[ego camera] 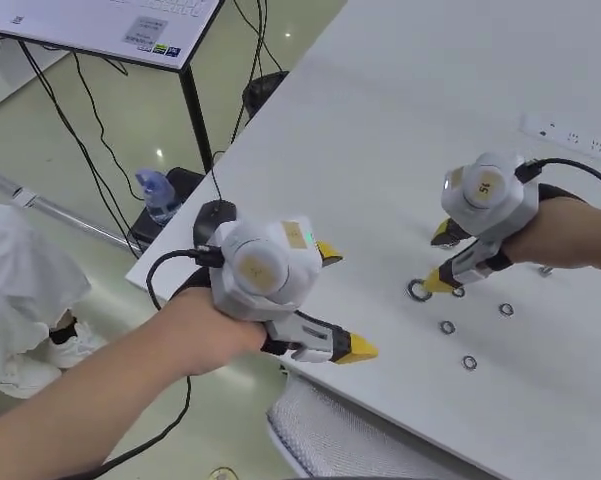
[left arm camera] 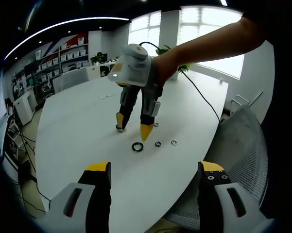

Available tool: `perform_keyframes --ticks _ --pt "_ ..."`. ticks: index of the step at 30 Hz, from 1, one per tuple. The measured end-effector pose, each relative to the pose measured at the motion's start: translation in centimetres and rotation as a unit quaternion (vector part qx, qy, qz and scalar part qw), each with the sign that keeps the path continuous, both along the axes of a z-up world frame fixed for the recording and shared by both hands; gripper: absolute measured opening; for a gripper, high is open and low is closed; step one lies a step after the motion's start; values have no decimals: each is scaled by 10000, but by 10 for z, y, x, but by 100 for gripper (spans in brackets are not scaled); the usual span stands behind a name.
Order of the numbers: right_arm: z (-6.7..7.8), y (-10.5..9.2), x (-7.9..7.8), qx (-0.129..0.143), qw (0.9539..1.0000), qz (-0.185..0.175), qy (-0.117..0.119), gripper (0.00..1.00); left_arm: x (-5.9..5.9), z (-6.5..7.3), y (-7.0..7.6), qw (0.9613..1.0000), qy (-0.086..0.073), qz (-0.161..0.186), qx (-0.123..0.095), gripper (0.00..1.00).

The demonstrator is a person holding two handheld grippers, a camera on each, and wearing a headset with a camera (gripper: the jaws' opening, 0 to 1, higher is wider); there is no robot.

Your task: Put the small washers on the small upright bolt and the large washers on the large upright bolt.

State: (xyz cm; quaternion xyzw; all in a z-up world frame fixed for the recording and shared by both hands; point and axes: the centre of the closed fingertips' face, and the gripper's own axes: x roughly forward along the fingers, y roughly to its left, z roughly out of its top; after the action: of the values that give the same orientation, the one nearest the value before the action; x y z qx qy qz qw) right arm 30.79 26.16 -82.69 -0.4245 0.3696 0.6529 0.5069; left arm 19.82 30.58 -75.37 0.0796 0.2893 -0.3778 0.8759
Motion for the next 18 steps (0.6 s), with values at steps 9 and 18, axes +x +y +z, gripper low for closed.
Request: perform_keyframes --ticks 9,18 --pt "-21 -6 -7 -106 9999 -17 -109 45 -1 0 -1 10000 36 8 -66 78" --pt "-36 -9 -6 -117 9996 -173 -162 45 -1 -1 -5 9999 90 -48 -46 80"
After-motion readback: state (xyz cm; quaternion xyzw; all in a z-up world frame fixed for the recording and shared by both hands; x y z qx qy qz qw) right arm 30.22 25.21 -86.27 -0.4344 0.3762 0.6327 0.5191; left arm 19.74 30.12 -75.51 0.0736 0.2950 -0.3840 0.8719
